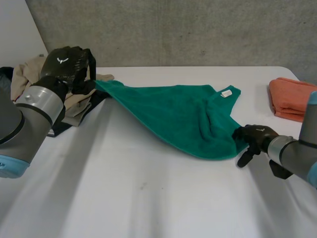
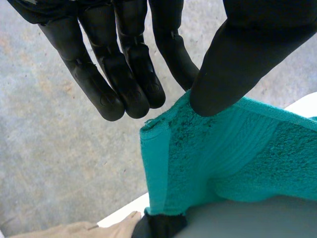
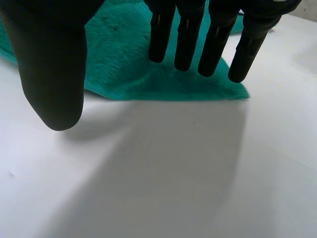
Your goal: Fold the laundry.
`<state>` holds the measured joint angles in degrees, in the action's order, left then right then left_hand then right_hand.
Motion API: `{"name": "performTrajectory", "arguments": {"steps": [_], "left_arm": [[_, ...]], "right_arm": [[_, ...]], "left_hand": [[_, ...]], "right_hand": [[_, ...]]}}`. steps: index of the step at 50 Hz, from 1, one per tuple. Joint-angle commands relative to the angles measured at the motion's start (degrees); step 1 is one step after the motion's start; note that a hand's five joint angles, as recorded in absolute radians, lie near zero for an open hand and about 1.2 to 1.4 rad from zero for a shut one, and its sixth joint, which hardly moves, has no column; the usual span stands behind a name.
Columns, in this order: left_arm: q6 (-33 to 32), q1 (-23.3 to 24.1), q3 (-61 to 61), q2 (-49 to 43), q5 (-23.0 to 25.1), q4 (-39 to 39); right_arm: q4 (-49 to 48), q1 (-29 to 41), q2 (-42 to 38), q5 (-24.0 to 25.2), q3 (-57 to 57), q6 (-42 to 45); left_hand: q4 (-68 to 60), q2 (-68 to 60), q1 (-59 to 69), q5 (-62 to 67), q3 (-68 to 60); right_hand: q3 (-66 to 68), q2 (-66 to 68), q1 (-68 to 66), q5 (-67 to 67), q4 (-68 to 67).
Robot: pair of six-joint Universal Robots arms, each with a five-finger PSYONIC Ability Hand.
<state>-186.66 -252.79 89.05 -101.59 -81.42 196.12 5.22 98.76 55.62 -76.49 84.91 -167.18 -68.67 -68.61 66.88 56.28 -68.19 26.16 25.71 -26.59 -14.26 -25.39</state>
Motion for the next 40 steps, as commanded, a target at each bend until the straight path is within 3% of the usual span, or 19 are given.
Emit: {"name": "performTrajectory", "arguments": {"steps": [1,15,21,23,30,33,38,40], "left_arm": [[0.0,1.0,-2.0,0.1,-0.4,-1.2],[0.0,0.8,-2.5,0.1,-0.6,-1.3],[0.2,0.5,-2.5,0.5,-0.9,-1.6],[0.6,0.3,-2.5,1.1,-1.1,-2.1],[1.9,-0.7,-1.7,4.0,-1.0,-5.5],[1.6,-1.8,-0.1,6.2,-0.5,-9.1],[-3.6,-5.3,4.2,10.8,4.1,-20.1],[-7.0,-6.7,6.0,11.2,6.0,-23.9]], "right_arm": [[-6.4,2.8,1.0,-2.3,2.5,-2.5],[-9.3,4.1,-1.8,-2.6,-0.1,-2.4],[-11.2,4.6,-3.3,-2.7,-2.4,-1.5],[-11.1,4.8,-3.8,-2.7,-3.2,-1.1],[-8.7,3.6,-1.5,-1.9,-3.7,-0.7],[-4.7,1.8,2.6,-1.4,-3.1,3.8],[12.9,-1.7,13.5,-1.3,0.2,25.8],[17.6,-2.3,16.6,-1.1,0.9,30.4]], "left_hand": [[-11.3,-11.4,13.1,13.7,-11.8],[-11.3,-11.4,13.1,13.7,-11.8],[-11.3,-11.4,13.1,13.7,-11.8],[-11.3,-11.4,13.1,13.7,-11.8],[-11.3,-11.4,13.1,13.7,-11.8],[-11.3,-11.4,13.1,13.7,-11.8],[-11.3,-11.4,13.1,13.7,-11.8],[-11.3,-11.4,13.1,13.7,-11.8]], "right_hand": [[1.3,1.8,-0.9,-3.2,-2.1],[9.7,10.2,-9.3,-11.6,-10.5],[29.9,30.3,-29.5,-31.8,-30.7],[53.7,54.1,-53.3,-55.6,-54.5],[53.8,54.3,-53.4,-55.7,-54.6],[53.8,54.3,-53.4,-55.7,-54.6],[53.8,54.3,-53.4,-55.7,-54.6],[53.8,54.3,-53.4,-55.7,-54.6]]}}
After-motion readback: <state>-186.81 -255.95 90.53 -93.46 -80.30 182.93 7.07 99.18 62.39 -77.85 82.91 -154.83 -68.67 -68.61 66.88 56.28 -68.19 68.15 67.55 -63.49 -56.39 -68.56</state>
